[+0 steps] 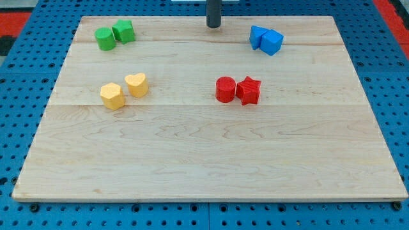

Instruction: Move the blue cube to the top right of the red star

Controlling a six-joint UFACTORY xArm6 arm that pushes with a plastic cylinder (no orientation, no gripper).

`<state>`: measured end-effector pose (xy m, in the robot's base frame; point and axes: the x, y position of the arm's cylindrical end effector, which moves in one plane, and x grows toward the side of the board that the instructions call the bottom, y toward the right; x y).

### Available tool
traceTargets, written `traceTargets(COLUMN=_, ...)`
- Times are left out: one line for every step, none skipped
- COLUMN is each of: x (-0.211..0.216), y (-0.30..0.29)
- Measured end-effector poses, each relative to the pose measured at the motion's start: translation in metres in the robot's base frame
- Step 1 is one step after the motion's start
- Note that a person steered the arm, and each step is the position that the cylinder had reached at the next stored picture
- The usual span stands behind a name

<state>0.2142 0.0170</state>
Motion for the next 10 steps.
traceTargets(x=-0.001, y=0.005)
traceTargets(x=-0.005, y=0.015)
traceTargets(x=-0.006, y=0.111)
traceTargets(x=-0.007, y=0.130)
traceTargets(x=0.021, y=0.068)
traceTargets(x=0.030, y=0.062)
traceTargets(x=0.033, y=0.066)
traceTargets(x=0.029, y=0.097)
traceTargets(x=0.024, y=0.127)
traceTargets(x=0.054, y=0.144)
